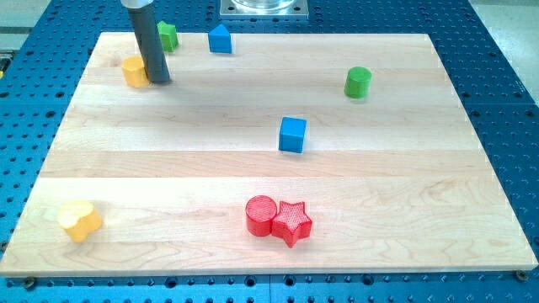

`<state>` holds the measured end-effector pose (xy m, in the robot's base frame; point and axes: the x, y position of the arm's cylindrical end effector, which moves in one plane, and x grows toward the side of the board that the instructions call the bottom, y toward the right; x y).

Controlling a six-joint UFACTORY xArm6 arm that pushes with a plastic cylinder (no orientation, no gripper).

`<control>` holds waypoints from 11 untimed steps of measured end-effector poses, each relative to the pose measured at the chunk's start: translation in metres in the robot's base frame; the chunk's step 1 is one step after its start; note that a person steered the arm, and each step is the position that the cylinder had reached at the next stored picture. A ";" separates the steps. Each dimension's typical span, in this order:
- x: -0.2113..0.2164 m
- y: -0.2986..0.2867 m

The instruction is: Push the yellow hexagon into the yellow heart

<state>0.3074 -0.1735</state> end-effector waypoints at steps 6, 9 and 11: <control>-0.030 0.009; -0.017 -0.041; 0.009 -0.031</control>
<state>0.3168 -0.2041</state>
